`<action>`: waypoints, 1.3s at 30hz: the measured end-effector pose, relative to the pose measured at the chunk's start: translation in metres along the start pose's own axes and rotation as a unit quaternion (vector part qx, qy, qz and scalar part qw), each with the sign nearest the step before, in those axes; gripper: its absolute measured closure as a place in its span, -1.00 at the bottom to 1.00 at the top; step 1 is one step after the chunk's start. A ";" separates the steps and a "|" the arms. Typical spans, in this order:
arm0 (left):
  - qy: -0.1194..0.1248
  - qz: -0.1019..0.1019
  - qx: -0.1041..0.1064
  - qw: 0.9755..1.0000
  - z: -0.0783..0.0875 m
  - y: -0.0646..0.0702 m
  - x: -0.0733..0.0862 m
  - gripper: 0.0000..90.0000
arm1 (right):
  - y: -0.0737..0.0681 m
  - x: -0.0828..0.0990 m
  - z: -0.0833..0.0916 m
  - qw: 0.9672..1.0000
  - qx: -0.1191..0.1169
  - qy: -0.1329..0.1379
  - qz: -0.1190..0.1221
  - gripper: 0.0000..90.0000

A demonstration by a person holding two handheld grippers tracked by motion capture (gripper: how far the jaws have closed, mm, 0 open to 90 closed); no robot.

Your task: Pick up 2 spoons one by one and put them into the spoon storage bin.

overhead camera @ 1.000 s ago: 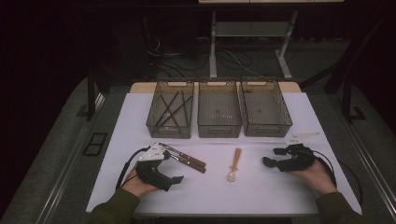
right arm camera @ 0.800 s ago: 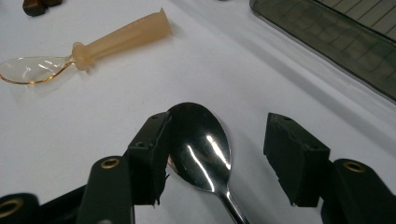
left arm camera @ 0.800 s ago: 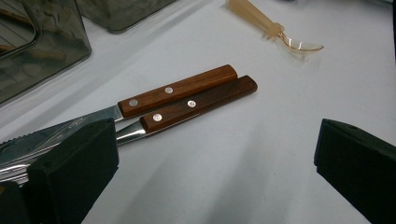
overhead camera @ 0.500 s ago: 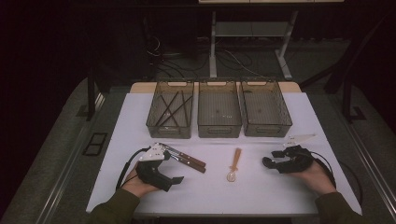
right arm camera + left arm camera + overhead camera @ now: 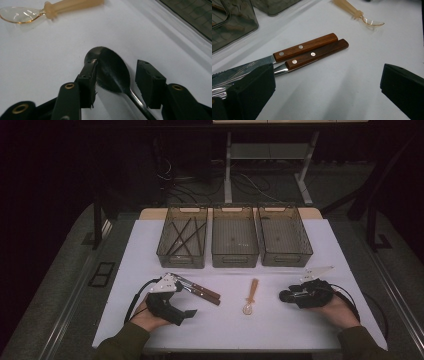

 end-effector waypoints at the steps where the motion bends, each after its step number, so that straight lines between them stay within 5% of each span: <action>1: 0.000 0.000 0.000 1.000 0.000 0.000 0.000 -1.00 | -0.001 0.001 0.000 1.000 -0.002 -0.003 0.001 0.21; 13: -0.002 -0.002 0.000 1.000 0.000 0.000 0.000 -1.00 | -0.006 0.003 0.002 0.999 -0.002 -0.014 0.034 0.43; 39: -0.003 -0.002 0.002 1.000 -0.001 0.001 0.001 -1.00 | -0.010 0.007 0.010 0.999 -0.040 -0.014 0.034 0.92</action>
Point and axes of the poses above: each handheld gripper's, and its own axes: z roughly backward along the jaws, x roughly out of its underside, y roughly to its right, the point moved 10 cm from there along -z, roughly forward along the jaws, and after that the axes turned 3 degrees about -x, right-handed, at the moved point
